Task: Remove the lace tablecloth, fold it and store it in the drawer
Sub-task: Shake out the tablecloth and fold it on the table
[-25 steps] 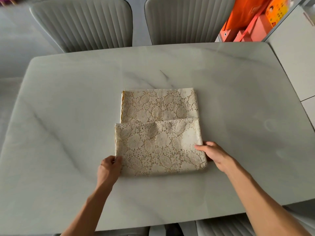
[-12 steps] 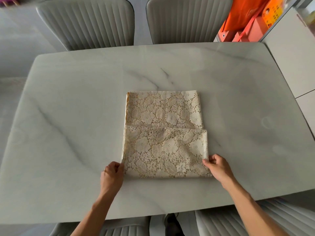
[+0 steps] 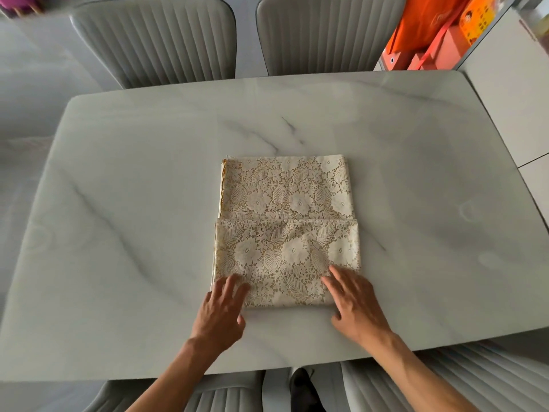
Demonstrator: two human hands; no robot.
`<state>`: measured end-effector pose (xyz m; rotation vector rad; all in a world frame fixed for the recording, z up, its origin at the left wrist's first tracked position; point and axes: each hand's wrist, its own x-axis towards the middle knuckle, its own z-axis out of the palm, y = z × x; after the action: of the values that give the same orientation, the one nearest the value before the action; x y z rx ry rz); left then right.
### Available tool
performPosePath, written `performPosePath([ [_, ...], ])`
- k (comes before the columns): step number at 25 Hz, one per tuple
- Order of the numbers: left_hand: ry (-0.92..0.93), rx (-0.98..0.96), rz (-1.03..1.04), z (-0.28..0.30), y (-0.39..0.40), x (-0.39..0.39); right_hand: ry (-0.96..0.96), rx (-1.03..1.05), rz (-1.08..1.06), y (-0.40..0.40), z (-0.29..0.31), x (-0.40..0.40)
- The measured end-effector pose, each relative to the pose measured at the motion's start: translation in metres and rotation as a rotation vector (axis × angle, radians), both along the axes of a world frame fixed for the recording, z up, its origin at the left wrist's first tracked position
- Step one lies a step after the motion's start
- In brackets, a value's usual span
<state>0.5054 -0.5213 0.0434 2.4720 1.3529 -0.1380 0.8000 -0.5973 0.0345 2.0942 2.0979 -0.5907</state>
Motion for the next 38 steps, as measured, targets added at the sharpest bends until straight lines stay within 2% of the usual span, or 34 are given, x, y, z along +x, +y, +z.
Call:
performPosePath([
  [2, 0.101, 0.064, -0.035, -0.001, 0.002, 0.009, -0.086, -0.043, -0.005, 0.002, -0.001, -0.005],
  [4, 0.171, 0.136, -0.051, 0.0, 0.006, 0.014, -0.125, 0.024, 0.012, 0.006, 0.0, -0.006],
  [7, 0.196, 0.031, 0.005, 0.015, 0.017, 0.019, -0.077, 0.114, 0.019, 0.008, 0.011, -0.004],
  [10, 0.17, -0.162, 0.057, 0.034, 0.024, 0.018, -0.014, -0.073, -0.042, 0.011, 0.043, -0.004],
  [12, 0.08, -0.187, 0.085, 0.06, 0.024, 0.008, 0.01, -0.115, -0.078, 0.011, 0.068, 0.004],
  [15, -0.018, -0.11, 0.104, 0.105, 0.05, 0.001, 0.084, -0.012, -0.113, 0.032, 0.112, 0.02],
  [19, -0.048, -0.161, 0.182, 0.134, 0.152, 0.03, 0.1, 0.133, -0.164, 0.132, 0.147, 0.045],
  [21, -0.106, -0.138, 0.26, 0.118, 0.187, 0.038, 0.078, 0.219, -0.187, 0.18, 0.14, 0.056],
  [23, -0.025, -0.238, 0.37, 0.081, 0.187, 0.037, -0.01, 0.206, -0.209, 0.195, 0.111, 0.055],
  [25, -0.01, -0.415, 0.483, 0.04, 0.151, 0.033, -0.023, -0.053, -0.212, 0.172, 0.067, 0.036],
  [26, -0.039, -0.435, 0.534, 0.024, 0.128, 0.031, -0.01, -0.152, -0.216, 0.151, 0.047, 0.025],
  [27, -0.098, -0.401, 0.605, 0.013, 0.111, 0.029, -0.004, -0.17, -0.223, 0.13, 0.031, 0.018],
  [29, -0.273, -0.314, 0.851, 0.0, 0.102, 0.027, 0.009, -0.073, -0.269, 0.106, 0.011, 0.014],
  [31, -0.477, -0.407, 1.161, 0.0, 0.108, 0.029, 0.043, -0.048, -0.426, 0.093, 0.006, 0.014],
  [33, -0.6, -0.59, 1.324, 0.002, 0.11, 0.03, 0.068, -0.079, -0.559, 0.086, 0.004, 0.009],
  [35, -0.597, -0.718, 1.27, 0.015, 0.115, 0.036, 0.043, -0.137, -0.59, 0.086, 0.006, 0.002],
  [36, -0.615, -0.7, 1.202, 0.024, 0.119, 0.041, 0.034, -0.157, -0.602, 0.088, 0.007, 0.0],
  [38, -0.671, -0.47, 0.973, 0.055, 0.133, 0.05, 0.039, -0.128, -0.583, 0.103, 0.015, -0.006],
])
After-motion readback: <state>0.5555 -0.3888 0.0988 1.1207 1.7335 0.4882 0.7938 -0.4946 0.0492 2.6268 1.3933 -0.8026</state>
